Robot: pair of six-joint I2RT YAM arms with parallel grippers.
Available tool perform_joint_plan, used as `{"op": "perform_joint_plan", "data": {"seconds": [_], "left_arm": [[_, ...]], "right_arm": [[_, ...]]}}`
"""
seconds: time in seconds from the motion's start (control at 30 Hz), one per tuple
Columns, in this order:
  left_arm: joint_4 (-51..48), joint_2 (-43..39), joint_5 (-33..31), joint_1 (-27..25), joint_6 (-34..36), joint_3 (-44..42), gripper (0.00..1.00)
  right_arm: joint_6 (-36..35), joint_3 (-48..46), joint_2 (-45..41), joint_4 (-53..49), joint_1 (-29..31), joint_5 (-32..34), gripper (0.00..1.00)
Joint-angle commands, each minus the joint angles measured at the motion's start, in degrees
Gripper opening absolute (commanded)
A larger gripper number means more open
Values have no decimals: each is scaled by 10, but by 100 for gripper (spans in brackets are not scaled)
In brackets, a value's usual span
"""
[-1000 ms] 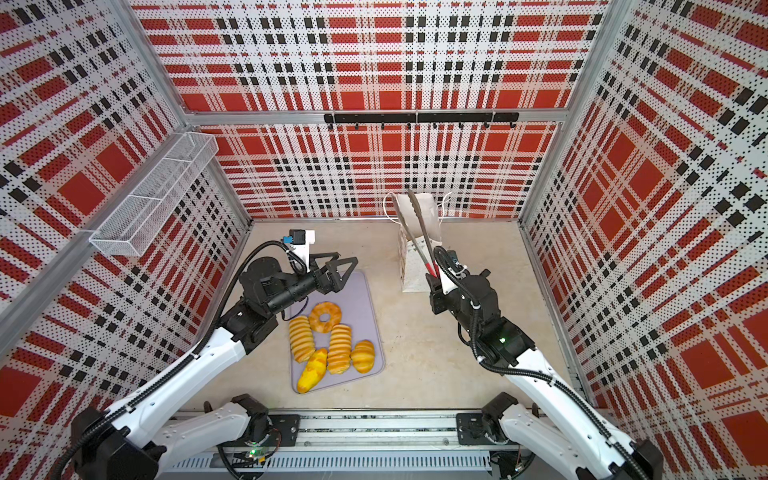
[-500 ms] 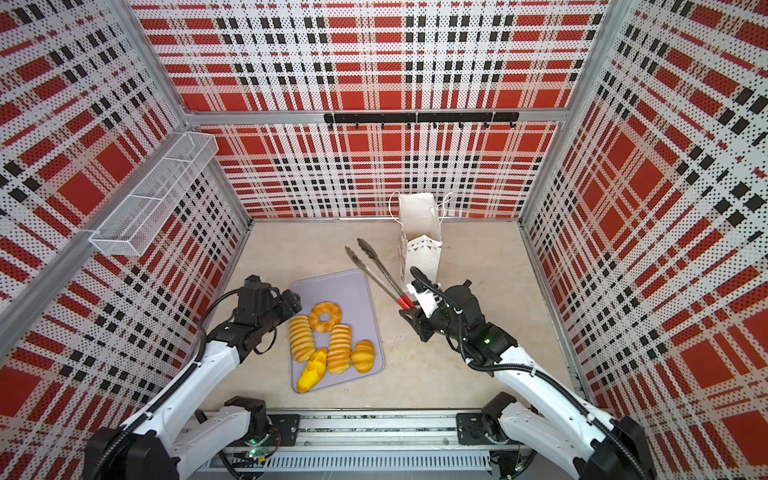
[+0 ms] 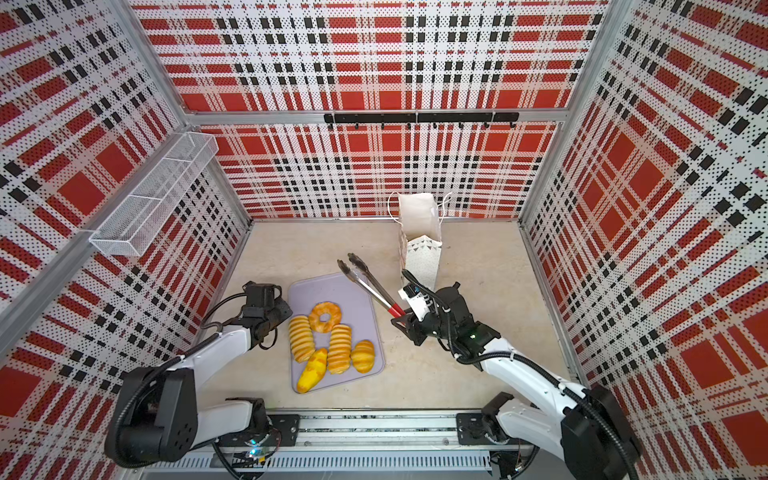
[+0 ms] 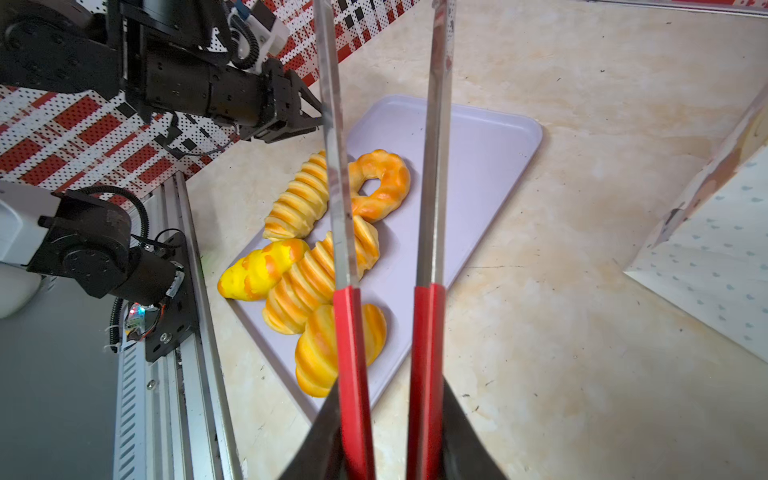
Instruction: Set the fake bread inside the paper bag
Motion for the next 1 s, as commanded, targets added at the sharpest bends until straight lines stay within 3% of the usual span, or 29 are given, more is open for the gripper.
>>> {"op": "perform_joint_plan", "data": {"seconds": [0.0, 0.27, 0.8, 0.97], "left_arm": [[40, 13, 6, -11, 26, 12, 42], [47, 71, -6, -5, 25, 21, 38], [104, 152, 56, -11, 50, 46, 3], [117, 198, 79, -18, 42, 75, 0]], "right_arm": [[0, -6, 0, 47, 5, -21, 29], [-7, -5, -22, 35, 5, -26, 29], [-8, 1, -25, 4, 5, 11, 28], [-2, 18, -26, -19, 5, 17, 28]]}}
